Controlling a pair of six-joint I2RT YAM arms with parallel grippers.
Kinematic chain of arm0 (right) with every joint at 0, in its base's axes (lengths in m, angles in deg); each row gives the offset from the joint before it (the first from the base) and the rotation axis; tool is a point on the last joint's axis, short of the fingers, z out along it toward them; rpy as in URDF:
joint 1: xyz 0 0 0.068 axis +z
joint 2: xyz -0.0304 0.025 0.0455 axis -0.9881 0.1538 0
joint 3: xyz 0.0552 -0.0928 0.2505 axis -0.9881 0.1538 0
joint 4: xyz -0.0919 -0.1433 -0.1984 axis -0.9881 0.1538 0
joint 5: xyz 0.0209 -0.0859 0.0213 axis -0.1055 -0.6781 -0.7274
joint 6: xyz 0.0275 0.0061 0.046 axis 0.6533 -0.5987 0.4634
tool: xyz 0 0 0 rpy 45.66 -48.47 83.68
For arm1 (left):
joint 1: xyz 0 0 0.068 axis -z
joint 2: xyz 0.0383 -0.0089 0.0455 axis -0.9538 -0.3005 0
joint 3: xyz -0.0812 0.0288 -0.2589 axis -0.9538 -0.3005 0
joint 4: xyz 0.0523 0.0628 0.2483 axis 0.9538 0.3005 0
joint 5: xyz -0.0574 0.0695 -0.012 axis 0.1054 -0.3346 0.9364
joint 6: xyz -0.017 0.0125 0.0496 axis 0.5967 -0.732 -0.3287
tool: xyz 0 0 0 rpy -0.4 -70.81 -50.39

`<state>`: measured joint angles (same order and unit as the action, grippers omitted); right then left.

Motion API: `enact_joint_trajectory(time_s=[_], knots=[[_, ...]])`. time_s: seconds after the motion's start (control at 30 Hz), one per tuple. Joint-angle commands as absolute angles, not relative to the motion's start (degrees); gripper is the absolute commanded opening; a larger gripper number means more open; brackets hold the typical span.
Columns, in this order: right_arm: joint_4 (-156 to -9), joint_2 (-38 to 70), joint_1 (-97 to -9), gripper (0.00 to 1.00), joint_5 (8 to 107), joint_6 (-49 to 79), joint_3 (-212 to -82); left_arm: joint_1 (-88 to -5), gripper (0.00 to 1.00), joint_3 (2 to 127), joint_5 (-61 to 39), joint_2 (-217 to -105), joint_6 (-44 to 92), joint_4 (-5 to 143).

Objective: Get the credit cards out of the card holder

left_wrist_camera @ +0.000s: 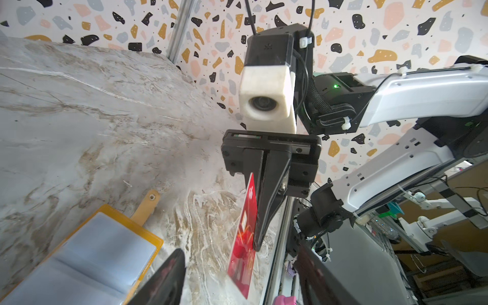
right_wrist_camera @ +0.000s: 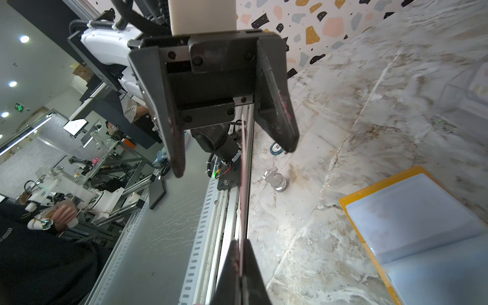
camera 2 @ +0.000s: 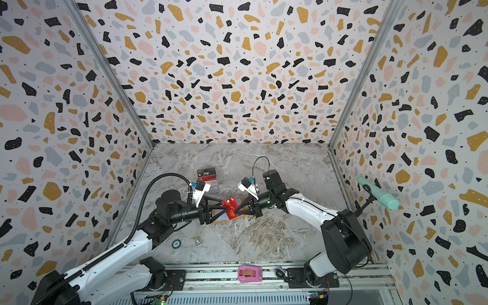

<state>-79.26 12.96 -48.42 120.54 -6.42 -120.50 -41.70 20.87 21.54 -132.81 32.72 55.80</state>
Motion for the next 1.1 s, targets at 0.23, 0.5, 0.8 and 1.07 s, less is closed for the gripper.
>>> enact_joint_trajectory(time_s=[0.23, 0.5, 0.8, 1.07], knots=[[-77.0, 13.7, -47.4, 0.0, 122.9, -9.5, -124.3, -42.1, 0.46, 22.9, 28.3, -132.9, 34.2, 52.5], [-77.0, 14.2, -47.1, 0.0, 122.4, -9.4, -124.4, -42.1, 0.28, 23.1, 28.9, -133.2, 35.3, 52.1], [-77.1, 13.9, -47.1, 0.0, 121.7, -9.1, -124.4, -42.1, 0.08, 23.4, 29.1, -133.3, 35.6, 52.2], [-81.6, 13.1, -47.2, 0.14, 118.4, -4.2, -122.9, -42.1, 0.0, 23.5, 27.5, -133.4, 36.0, 52.8]])
